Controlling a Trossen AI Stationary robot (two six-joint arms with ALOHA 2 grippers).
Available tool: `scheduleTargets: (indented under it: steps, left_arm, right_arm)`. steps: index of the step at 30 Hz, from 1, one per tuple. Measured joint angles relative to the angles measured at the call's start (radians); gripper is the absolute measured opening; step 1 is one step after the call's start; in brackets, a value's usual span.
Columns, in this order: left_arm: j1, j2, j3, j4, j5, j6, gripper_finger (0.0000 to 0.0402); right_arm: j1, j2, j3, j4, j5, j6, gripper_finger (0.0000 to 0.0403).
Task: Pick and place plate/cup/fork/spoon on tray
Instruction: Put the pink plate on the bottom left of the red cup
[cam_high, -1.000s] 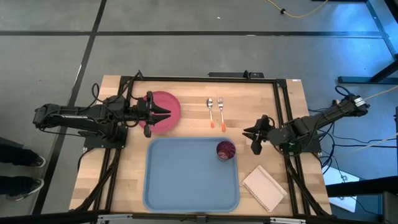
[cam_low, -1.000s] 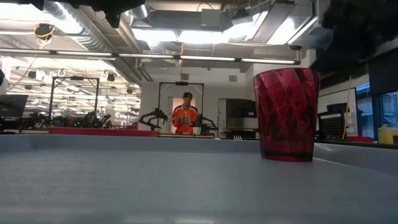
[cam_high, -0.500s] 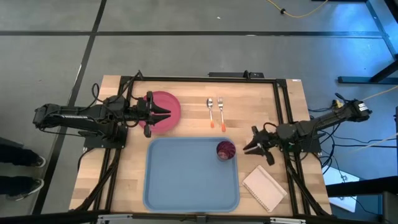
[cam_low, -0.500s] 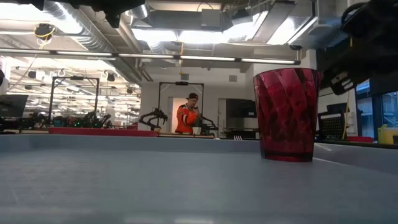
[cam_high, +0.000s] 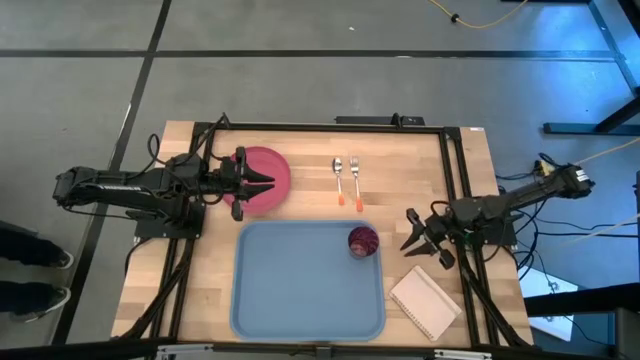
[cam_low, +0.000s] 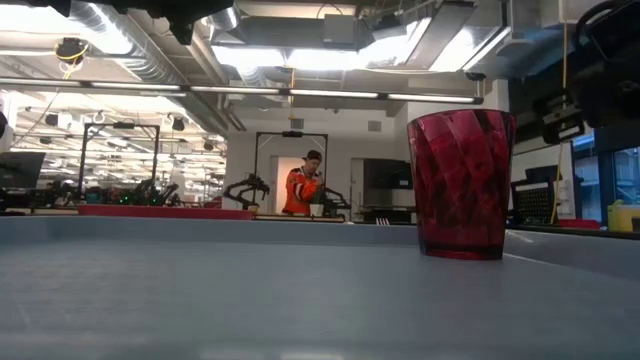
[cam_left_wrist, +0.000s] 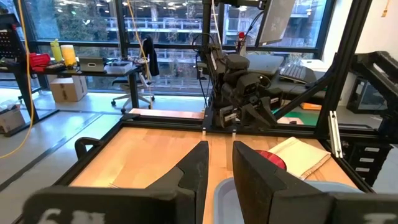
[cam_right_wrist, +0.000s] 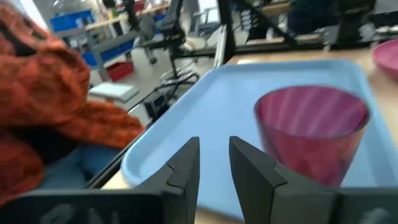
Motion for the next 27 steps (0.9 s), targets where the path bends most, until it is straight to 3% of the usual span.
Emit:
scheduleTargets:
  steps: [5, 12, 27]
  left_arm:
    - [0.000, 0.000, 0.000, 0.000, 0.000, 0.000, 0.0066]
    - [0.000, 0.000, 0.000, 0.000, 0.000, 0.000, 0.0066]
    - [0.000, 0.000, 0.000, 0.000, 0.000, 0.000, 0.0066]
  right_arm:
    - [0.000, -0.129, 0.000, -0.163, -0.002, -0.005, 0.0091]
    - [0.000, -0.277, 0.001, -0.281, 0.141, -0.010, 0.0091]
    - [0.001, -0.280, 0.002, -0.286, 0.168, -0.036, 0.0091]
